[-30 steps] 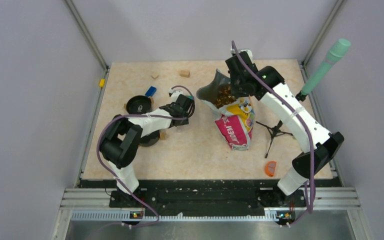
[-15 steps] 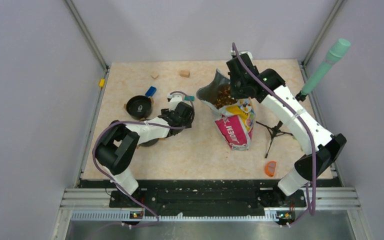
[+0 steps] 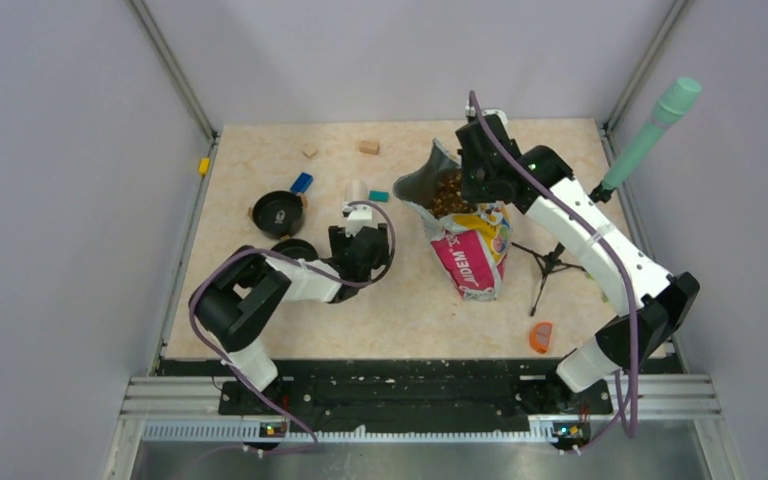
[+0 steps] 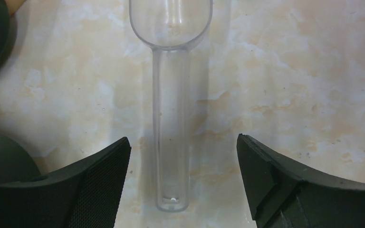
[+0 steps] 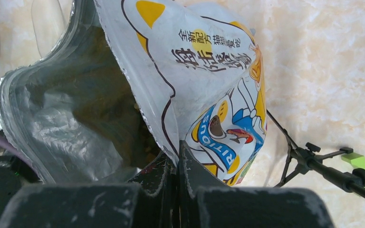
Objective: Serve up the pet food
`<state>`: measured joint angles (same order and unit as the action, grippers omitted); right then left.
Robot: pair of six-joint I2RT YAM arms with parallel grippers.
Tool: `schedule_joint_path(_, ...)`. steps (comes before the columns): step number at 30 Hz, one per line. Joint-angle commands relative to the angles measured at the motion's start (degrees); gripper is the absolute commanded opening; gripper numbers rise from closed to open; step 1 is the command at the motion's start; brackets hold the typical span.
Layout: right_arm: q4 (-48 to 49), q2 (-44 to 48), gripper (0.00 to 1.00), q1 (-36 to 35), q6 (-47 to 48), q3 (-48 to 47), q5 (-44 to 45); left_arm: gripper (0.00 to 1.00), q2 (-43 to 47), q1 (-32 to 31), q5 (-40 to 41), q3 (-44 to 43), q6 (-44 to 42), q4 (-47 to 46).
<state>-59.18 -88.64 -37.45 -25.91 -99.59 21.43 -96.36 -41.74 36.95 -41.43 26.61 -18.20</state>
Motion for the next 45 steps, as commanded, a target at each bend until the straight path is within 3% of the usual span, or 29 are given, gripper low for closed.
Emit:
schedule_joint_path(1,0.5,3.9,0.00,-1.3,-3.1,1.9,-3.5,0.84,-4.5,0.1,0.9,0.5,-0.2,-10.2)
schedule_joint_path(7,1.5,6.1,0.00,-1.3,-4.5,4.3,-2.5,0.67,-9.2,0.1,2.1,-0.3,1.6,-12.9)
schedule_joint_path(12,1.4,7.2,0.00,-1.3,-4.6,4.8,-1.7,0.65,-9.5,0.1,2.9,1.8,1.2,-17.6)
schedule_joint_path(20,3.6,8.2,0.00,-1.3,-5.3,7.6,-2.3,0.70,-8.0,0.0,6.3,6.7,1.6,-20.4)
schedule_joint_path(32,4.9,9.6,0.00,-1.3,-5.5,10.0,-2.4,0.51,-9.7,0.1,5.2,5.5,-0.7,-21.3)
schedule_joint_path(34,4.9,9.8,0.00,-1.3,-5.4,10.0,-2.1,0.39,-10.0,0.1,4.9,4.8,-1.1,-21.3)
schedule_joint_path(37,4.0,9.5,0.00,-1.3,-5.2,9.2,-1.8,0.01,-8.6,0.0,2.8,4.3,-3.7,-21.0)
schedule_joint_path(40,1.0,8.2,0.00,-1.3,-4.7,5.6,-1.6,0.00,-0.6,0.1,2.0,2.4,-5.0,-12.0)
schedule_joint_path(45,-1.5,7.2,0.00,-1.3,-2.5,2.0,0.0,0.00,13.8,0.4,-8.9,-5.3,-10.7,15.0)
